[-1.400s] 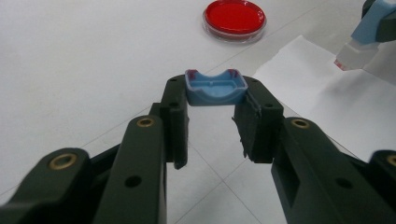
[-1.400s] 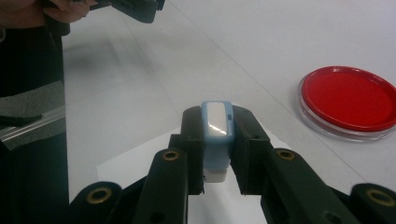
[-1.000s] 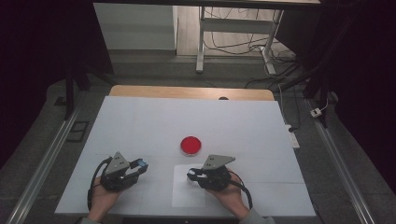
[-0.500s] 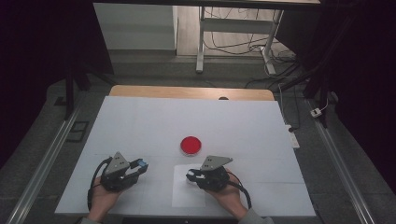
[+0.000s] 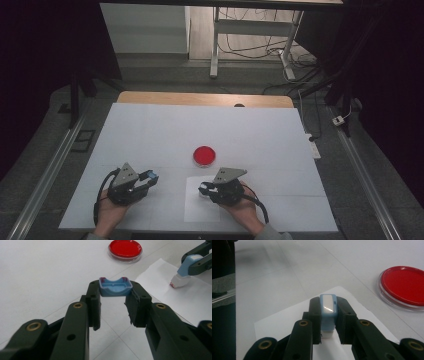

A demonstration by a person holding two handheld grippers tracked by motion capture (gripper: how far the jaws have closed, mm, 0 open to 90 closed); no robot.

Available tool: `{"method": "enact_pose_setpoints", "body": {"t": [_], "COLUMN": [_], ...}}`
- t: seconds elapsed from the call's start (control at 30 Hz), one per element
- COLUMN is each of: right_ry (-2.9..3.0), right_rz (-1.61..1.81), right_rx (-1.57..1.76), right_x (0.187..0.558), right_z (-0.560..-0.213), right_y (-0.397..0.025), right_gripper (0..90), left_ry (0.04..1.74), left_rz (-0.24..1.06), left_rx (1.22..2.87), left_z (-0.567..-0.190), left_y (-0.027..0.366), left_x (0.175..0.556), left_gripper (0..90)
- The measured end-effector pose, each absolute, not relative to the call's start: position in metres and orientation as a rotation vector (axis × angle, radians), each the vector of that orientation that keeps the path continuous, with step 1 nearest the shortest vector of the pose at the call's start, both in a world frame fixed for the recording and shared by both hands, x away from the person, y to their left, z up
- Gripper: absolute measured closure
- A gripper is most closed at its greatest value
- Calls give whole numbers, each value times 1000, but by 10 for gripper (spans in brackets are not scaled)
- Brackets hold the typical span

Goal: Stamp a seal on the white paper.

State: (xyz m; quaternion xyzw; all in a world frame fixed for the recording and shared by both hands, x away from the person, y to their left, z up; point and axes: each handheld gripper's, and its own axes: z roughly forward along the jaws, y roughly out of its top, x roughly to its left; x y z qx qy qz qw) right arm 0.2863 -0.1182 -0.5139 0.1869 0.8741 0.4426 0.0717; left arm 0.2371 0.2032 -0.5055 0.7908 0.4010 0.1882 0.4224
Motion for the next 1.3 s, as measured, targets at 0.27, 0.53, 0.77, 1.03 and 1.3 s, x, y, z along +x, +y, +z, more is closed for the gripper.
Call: {"method": "enact_pose_setpoints", "body": {"t": [0.27, 0.53, 0.77, 1.03, 1.3], "right_ry": [2631, 2638, 2653, 2661, 2652], "right_rz": [1309, 1291, 1245, 1229, 1219], "right_rx": [543, 520, 525, 539, 524], "right_x": [285, 285, 285, 285, 282], "right_z": [-515, -515, -514, -516, -517], "right_y": [-117, -116, -114, -112, -112], "right_gripper": [755, 756, 757, 760, 761], "left_ry": [1005, 1004, 1004, 1004, 1003], "left_rz": [470, 470, 472, 472, 471], "left_rx": [1979, 1980, 1981, 1981, 1982], "left_z": [-505, -505, -506, -506, -506], "left_y": [203, 203, 202, 202, 202], "left_x": [237, 237, 237, 237, 237], "left_gripper": [650, 651, 651, 651, 651]}}
